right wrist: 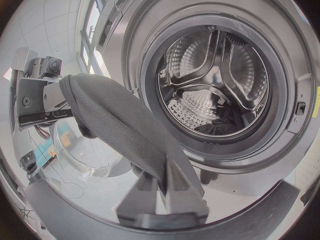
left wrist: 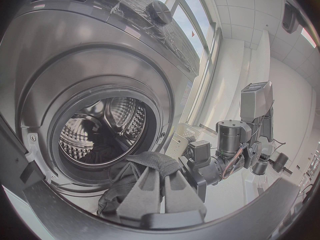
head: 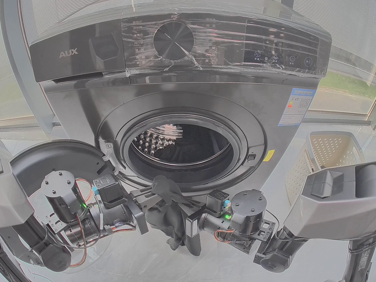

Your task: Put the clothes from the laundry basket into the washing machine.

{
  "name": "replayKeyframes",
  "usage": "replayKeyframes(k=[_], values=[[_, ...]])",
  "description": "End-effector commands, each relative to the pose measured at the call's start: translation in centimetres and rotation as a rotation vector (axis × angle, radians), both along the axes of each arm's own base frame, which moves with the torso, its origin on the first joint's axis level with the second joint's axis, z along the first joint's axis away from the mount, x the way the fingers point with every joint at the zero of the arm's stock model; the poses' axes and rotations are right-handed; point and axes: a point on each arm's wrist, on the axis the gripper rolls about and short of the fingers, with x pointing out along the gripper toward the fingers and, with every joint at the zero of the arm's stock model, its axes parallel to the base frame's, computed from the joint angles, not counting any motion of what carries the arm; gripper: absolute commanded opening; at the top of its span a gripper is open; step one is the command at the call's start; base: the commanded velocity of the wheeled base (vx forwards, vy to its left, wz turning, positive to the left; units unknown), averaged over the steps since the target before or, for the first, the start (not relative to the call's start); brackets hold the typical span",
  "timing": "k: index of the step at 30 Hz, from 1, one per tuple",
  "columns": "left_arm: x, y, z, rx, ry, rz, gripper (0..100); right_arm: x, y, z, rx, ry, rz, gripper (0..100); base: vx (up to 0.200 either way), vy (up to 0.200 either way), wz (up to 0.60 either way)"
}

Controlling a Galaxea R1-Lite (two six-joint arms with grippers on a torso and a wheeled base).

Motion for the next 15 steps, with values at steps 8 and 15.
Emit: replayKeyframes(k=[8, 15], values=[[-0.4, 0.1, -0.7, 0.014, 0.036, -0.012, 100, -0.5, -0.2, 1.4, 0.028, -0.019, -0.001, 0, 0.0, 0.0, 0.0], [0.4, 0.4, -1.5, 0.025, 0.065, 0.017, 100, -1.5, -1.3, 3.0, 0.047, -0.024, -0.004, 0, 0.0, 0.0, 0.0]])
